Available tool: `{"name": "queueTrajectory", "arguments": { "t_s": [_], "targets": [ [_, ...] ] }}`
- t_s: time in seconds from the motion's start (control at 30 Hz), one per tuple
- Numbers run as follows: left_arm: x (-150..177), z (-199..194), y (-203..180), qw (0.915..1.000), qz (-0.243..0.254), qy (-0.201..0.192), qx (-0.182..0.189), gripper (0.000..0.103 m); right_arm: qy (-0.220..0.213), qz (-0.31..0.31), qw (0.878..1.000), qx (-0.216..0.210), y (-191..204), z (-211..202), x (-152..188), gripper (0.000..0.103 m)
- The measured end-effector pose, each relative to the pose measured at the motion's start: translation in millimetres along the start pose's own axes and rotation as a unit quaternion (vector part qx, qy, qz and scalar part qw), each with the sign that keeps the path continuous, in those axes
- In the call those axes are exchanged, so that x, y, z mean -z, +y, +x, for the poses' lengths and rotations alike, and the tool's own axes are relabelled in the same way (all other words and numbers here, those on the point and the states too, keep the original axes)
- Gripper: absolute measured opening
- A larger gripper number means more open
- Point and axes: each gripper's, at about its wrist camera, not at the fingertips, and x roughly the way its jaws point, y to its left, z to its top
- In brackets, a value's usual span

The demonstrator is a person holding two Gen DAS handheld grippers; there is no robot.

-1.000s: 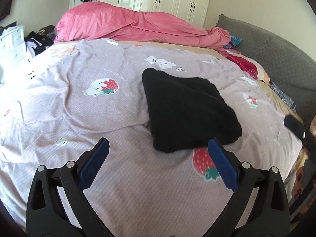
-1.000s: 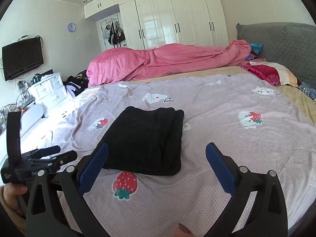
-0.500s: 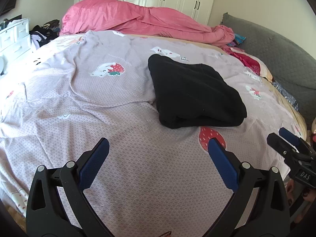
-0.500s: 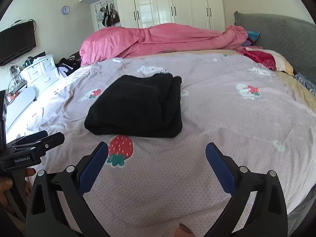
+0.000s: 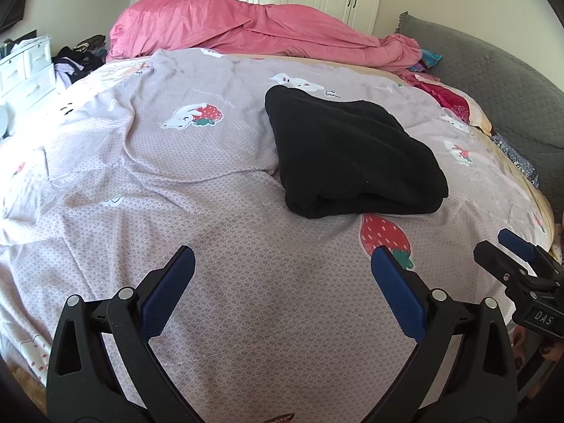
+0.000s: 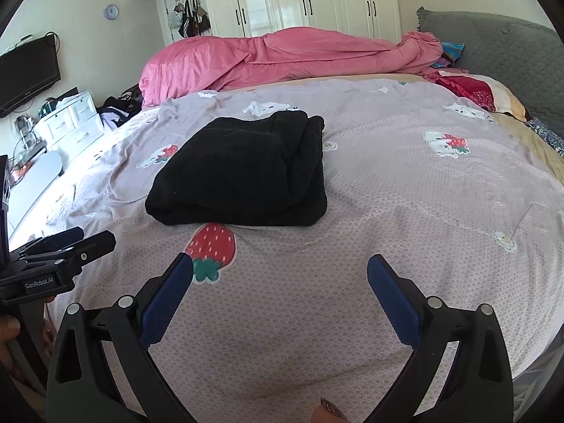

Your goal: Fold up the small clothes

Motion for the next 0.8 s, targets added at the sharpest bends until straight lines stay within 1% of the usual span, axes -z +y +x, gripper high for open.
{"name": "queueTrajectory", "arguments": {
  "t_s": [0.17,0.8],
  "targets": [
    [0.7,-0.1,2.8,1.0000,-0.006,0.001,-0.003,0.094,-0.002,-0.006,1.000,0.000,0.9,-1.0,0.3,0.099],
    [2.2,2.6,5.3,0.9997,-0.010,0.010,-0.018,0.094,0.001,0.006,1.000,0.001,-3.2,-3.2,0.4,0.098]
  ]
}}
